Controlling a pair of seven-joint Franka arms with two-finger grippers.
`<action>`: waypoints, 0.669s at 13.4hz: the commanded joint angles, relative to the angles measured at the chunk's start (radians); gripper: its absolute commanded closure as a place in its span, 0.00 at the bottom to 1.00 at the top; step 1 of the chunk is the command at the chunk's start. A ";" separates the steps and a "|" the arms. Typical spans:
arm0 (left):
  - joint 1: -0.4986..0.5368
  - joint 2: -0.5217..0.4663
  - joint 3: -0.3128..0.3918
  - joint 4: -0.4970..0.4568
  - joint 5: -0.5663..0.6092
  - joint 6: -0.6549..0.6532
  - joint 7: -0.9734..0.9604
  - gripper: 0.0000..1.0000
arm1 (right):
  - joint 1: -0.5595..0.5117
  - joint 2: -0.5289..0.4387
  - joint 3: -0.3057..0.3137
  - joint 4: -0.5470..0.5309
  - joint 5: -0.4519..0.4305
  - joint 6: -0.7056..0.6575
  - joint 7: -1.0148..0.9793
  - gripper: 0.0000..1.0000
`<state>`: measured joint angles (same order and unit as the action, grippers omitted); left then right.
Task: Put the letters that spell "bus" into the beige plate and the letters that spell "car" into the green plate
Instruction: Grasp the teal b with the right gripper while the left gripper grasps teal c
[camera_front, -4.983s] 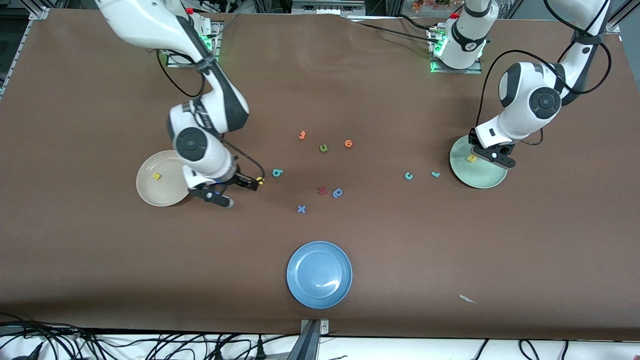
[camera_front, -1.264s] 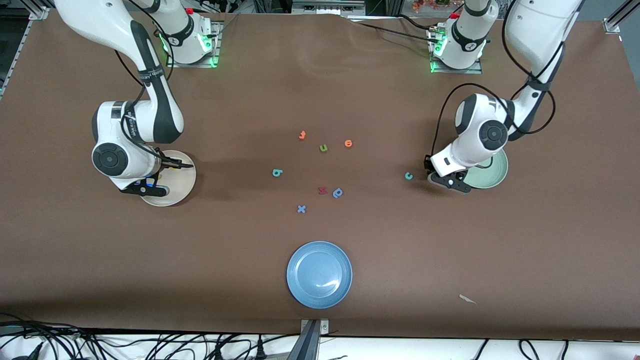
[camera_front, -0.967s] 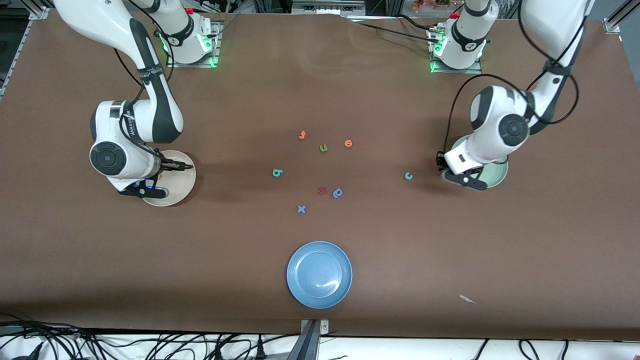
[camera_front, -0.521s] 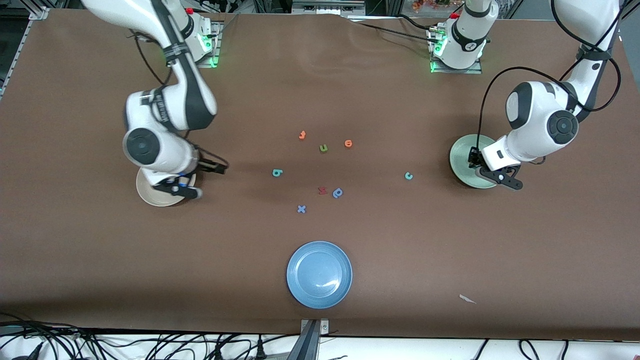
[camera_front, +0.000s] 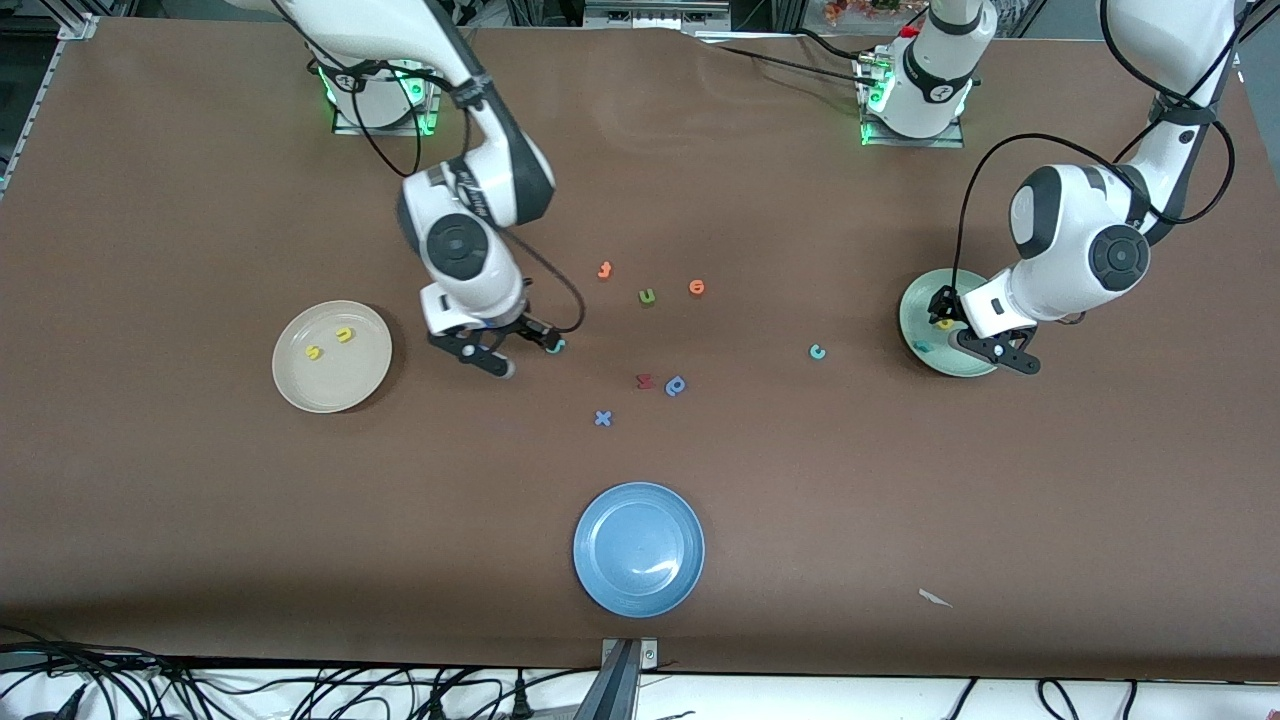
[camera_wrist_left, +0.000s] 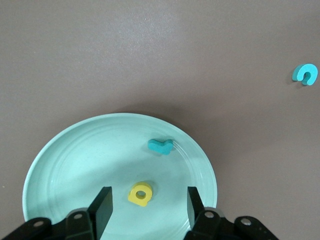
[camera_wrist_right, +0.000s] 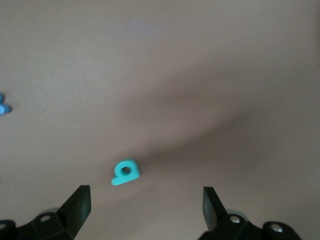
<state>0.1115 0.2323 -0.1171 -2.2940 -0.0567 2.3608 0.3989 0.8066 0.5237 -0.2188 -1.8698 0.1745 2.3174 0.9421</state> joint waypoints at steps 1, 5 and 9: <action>0.001 -0.008 -0.009 -0.001 -0.002 -0.006 -0.011 0.32 | 0.037 0.059 -0.011 -0.005 0.014 0.094 0.026 0.01; -0.039 0.022 -0.087 0.014 -0.115 0.008 -0.199 0.33 | 0.055 0.091 -0.011 -0.006 0.010 0.158 0.020 0.06; -0.091 0.103 -0.133 0.030 -0.158 0.127 -0.291 0.33 | 0.055 0.113 -0.010 -0.006 0.010 0.181 0.020 0.23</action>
<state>0.0424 0.2725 -0.2453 -2.2931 -0.1804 2.4280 0.1264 0.8490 0.6257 -0.2195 -1.8732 0.1745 2.4773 0.9649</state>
